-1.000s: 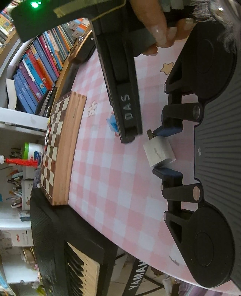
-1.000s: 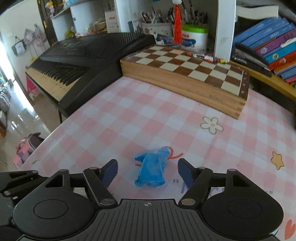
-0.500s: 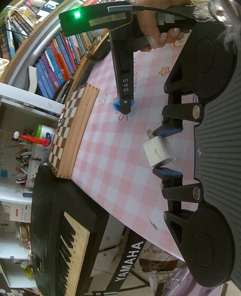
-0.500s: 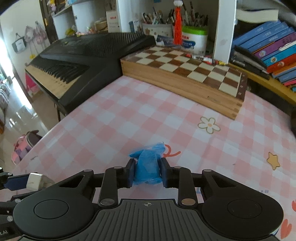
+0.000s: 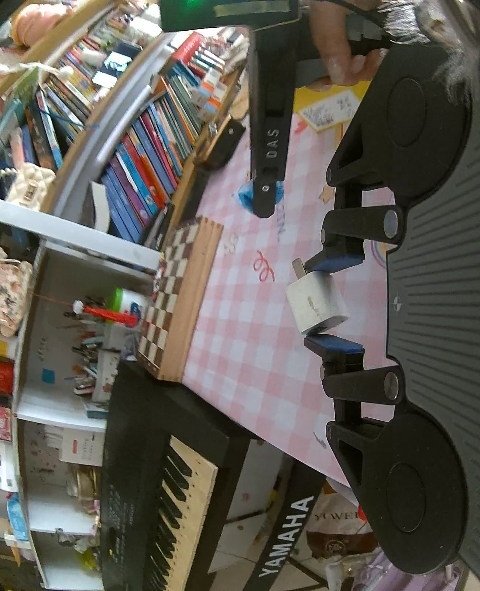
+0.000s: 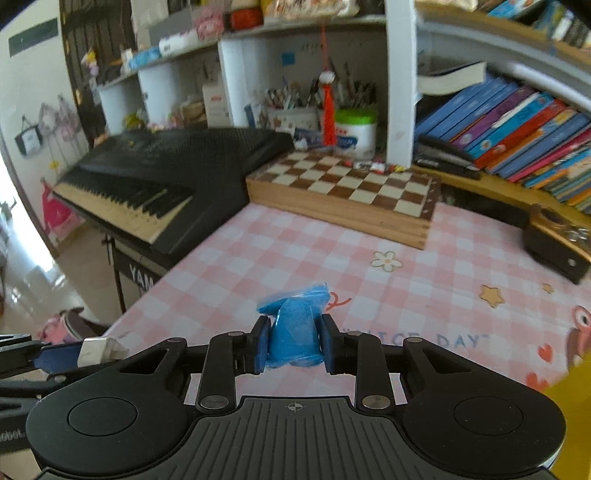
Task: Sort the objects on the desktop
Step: 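Lift the white plug and blue cloth and carry both toward the yellow box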
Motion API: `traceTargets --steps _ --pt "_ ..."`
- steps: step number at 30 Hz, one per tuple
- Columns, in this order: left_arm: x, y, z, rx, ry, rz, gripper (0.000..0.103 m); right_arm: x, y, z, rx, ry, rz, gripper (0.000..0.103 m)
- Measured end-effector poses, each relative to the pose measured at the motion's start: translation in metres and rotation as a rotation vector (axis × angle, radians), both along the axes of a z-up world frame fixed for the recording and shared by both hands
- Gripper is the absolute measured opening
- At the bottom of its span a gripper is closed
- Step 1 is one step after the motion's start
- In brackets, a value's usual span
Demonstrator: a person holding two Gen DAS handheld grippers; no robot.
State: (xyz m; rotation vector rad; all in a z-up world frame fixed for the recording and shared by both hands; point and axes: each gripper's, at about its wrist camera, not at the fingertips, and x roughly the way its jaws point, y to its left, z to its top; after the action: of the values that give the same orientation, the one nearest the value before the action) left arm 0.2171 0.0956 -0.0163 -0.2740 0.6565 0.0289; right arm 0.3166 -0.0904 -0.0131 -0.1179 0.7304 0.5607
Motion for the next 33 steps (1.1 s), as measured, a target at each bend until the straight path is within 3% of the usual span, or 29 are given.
traceTargets --steps 11,25,33 --pt "-0.052 -0.002 0.019 -0.022 -0.069 -0.085 0.033 -0.073 -0.026 0.024 0.052 -0.02 -0.094 0.027" --pt "-0.13 0.0 0.016 -0.043 -0.05 -0.157 0.033 -0.178 -0.041 0.016 0.065 0.058 -0.154 0.027" --pt "-0.155 -0.012 0.015 -0.036 -0.031 -0.264 0.033 -0.231 -0.053 0.009 0.091 0.076 -0.241 0.027"
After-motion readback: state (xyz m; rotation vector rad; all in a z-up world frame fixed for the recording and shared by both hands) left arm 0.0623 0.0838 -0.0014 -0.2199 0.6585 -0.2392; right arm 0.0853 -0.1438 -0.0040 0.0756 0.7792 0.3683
